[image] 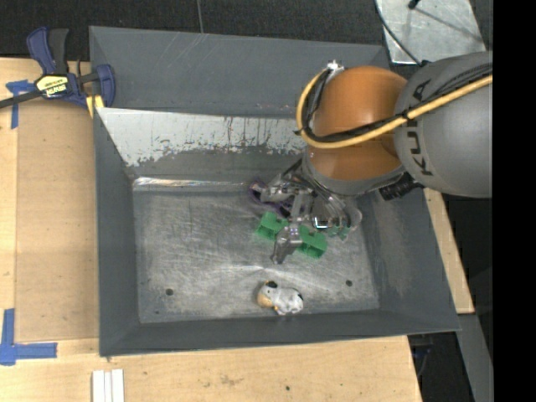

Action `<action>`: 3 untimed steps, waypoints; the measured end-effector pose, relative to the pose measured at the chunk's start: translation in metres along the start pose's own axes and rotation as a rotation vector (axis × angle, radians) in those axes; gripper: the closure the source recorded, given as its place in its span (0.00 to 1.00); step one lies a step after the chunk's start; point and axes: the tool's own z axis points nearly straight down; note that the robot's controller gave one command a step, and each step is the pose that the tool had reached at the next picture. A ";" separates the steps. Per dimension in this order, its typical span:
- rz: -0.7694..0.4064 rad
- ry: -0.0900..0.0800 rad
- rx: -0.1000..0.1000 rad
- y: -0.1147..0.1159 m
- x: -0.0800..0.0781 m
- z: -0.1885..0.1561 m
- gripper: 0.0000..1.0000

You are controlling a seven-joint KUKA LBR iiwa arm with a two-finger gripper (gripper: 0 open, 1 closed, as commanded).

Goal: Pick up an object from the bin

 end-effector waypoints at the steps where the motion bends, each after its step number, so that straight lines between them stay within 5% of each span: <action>1: 0.000 -0.003 0.000 0.000 0.000 -0.002 0.00; 2: -0.127 -0.008 0.002 0.009 -0.003 -0.007 0.00; 3: -0.367 -0.013 0.001 -0.004 -0.017 0.025 0.00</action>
Offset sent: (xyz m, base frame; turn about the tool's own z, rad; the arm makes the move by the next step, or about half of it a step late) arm 0.0056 0.0327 0.0127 -0.4205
